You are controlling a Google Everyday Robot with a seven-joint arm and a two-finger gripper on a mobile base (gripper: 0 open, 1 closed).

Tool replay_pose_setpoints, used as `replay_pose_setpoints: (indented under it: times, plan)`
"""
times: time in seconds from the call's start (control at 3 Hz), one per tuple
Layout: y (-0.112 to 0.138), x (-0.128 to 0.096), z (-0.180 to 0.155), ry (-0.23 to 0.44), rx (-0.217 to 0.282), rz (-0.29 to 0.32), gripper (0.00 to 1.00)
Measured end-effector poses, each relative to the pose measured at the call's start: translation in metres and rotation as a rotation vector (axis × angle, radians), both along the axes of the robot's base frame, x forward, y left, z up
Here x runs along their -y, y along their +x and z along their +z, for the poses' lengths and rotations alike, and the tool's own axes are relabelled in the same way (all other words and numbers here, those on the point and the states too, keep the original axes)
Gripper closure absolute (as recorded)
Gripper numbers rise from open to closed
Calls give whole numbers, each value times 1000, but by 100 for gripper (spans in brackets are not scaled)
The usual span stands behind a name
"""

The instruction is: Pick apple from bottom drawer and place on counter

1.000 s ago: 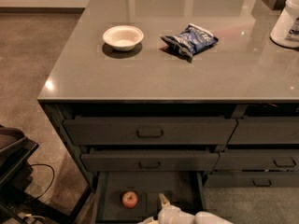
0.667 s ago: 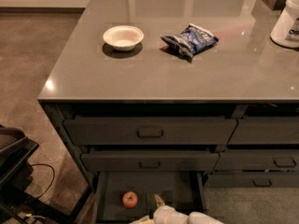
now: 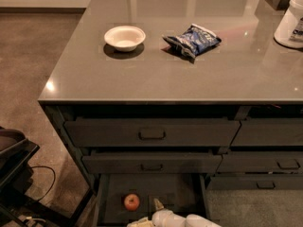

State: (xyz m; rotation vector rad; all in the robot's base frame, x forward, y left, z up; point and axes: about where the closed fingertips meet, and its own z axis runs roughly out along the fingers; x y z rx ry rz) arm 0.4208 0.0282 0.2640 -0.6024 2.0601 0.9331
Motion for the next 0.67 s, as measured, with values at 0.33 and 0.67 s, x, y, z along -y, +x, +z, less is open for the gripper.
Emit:
replay_pose_setpoints:
  times: [0.33,0.67]
  plan:
    - [11,-7,-7,6,19,15,0]
    - [71,-24,-16,18,102,47,0]
